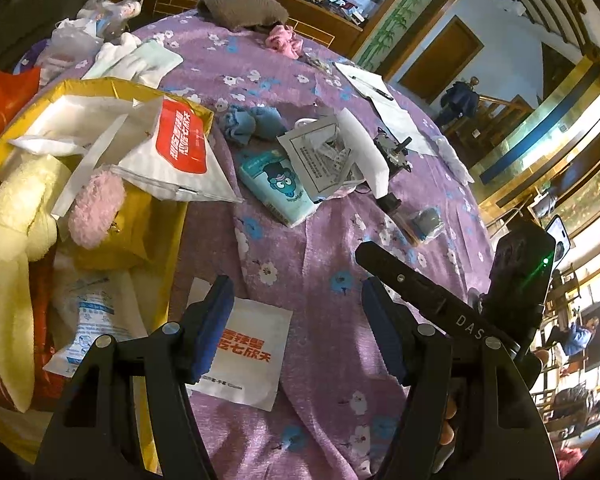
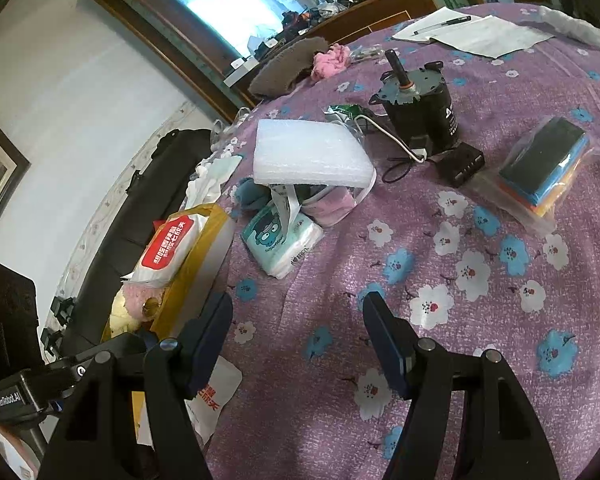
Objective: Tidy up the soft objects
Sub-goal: 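Grasp the white foam sheet with right gripper while left grasps the paper leaflet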
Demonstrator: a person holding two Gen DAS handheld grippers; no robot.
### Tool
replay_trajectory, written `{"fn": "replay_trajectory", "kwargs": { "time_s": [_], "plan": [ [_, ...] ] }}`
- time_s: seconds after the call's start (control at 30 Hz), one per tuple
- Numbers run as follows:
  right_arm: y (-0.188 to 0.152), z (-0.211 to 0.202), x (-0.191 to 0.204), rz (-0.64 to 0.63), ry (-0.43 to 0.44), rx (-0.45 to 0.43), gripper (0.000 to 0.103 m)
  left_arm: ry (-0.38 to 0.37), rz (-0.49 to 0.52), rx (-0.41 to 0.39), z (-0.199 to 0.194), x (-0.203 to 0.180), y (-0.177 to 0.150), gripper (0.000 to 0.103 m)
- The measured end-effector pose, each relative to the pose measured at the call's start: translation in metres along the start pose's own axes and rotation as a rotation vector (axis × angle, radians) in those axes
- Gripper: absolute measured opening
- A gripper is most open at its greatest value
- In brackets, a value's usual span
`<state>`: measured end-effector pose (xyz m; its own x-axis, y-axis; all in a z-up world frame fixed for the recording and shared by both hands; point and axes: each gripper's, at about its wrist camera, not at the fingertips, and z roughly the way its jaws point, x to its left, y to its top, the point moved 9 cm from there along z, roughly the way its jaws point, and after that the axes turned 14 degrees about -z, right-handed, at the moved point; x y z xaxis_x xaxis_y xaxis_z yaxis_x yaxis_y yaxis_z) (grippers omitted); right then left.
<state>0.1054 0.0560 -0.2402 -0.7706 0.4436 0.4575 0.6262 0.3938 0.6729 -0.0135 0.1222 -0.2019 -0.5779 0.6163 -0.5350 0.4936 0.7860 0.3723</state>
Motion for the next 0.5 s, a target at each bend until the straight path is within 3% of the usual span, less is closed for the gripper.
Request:
{"fn": "replay_trajectory", "kwargs": {
  "time_s": [0.27, 0.5],
  "plan": [
    [0.001, -0.006, -0.004, 0.008, -0.013, -0.025, 0.068, -0.011, 0.013, 0.003, -0.002, -0.006, -0.003, 0.067],
    [0.010, -0.024, -0.010, 0.051, 0.050, -0.046, 0.068, -0.014, 0.029, 0.009, 0.002, -0.011, 0.002, 0.067]
  ]
}}
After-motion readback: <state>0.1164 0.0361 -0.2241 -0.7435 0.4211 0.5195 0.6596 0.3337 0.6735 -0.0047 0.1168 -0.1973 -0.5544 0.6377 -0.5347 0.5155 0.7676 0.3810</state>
